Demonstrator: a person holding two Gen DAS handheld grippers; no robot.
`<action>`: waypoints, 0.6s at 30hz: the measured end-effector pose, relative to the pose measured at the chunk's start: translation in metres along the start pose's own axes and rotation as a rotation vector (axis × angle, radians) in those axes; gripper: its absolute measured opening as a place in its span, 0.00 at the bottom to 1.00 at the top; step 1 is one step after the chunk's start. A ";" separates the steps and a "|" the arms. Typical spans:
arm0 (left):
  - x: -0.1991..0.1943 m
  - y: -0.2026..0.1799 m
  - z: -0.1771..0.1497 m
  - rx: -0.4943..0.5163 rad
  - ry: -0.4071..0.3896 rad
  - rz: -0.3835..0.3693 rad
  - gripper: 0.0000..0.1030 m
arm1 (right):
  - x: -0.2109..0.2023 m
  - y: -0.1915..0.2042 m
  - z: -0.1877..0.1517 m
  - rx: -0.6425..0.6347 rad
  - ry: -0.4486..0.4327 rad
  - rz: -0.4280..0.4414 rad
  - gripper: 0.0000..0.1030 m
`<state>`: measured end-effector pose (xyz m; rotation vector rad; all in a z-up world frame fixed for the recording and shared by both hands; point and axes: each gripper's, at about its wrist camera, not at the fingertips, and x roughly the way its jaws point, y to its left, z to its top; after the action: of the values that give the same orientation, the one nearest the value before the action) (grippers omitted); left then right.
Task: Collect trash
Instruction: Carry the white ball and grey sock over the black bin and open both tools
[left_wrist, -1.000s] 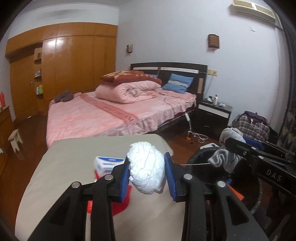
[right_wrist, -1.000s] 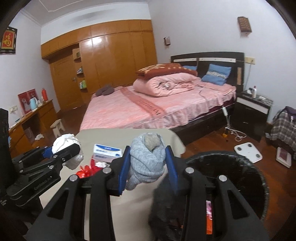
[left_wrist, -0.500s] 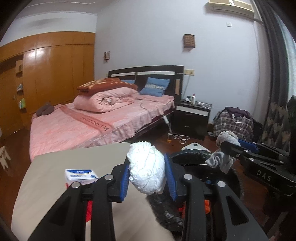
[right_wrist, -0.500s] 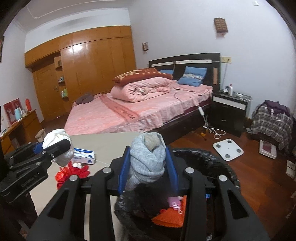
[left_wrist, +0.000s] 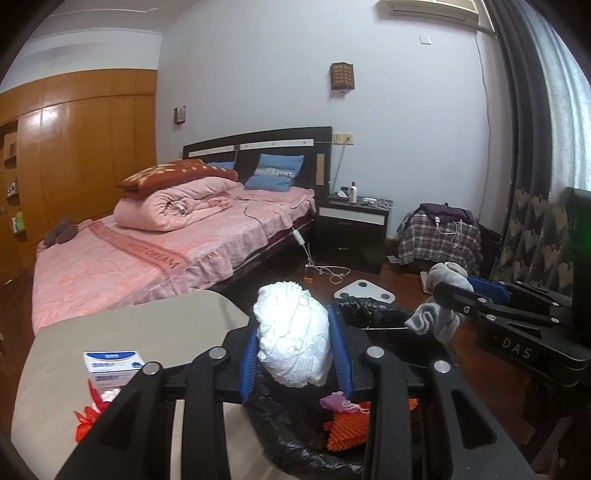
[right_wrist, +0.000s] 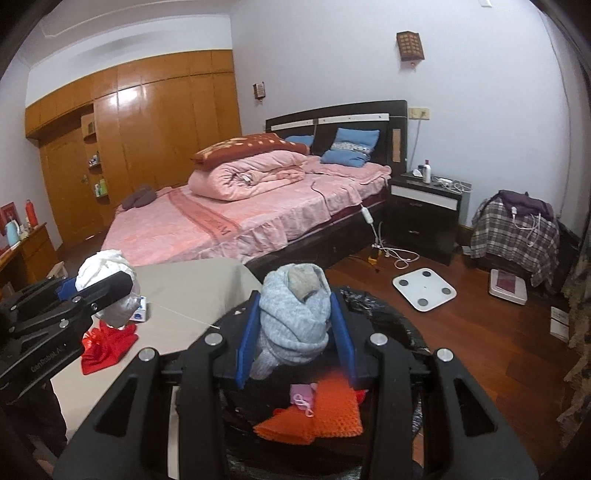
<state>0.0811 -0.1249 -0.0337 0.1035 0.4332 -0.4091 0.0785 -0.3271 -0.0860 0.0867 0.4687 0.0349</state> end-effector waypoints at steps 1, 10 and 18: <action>0.005 -0.003 0.000 0.003 0.003 -0.008 0.34 | 0.001 -0.002 -0.001 0.001 0.003 -0.005 0.35; 0.038 -0.020 -0.008 0.019 0.046 -0.065 0.34 | 0.013 -0.026 -0.014 0.016 0.037 -0.055 0.35; 0.064 -0.029 -0.014 0.015 0.088 -0.124 0.44 | 0.031 -0.042 -0.020 0.018 0.070 -0.088 0.41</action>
<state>0.1173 -0.1720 -0.0741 0.1102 0.5252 -0.5315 0.0974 -0.3655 -0.1218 0.0823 0.5425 -0.0525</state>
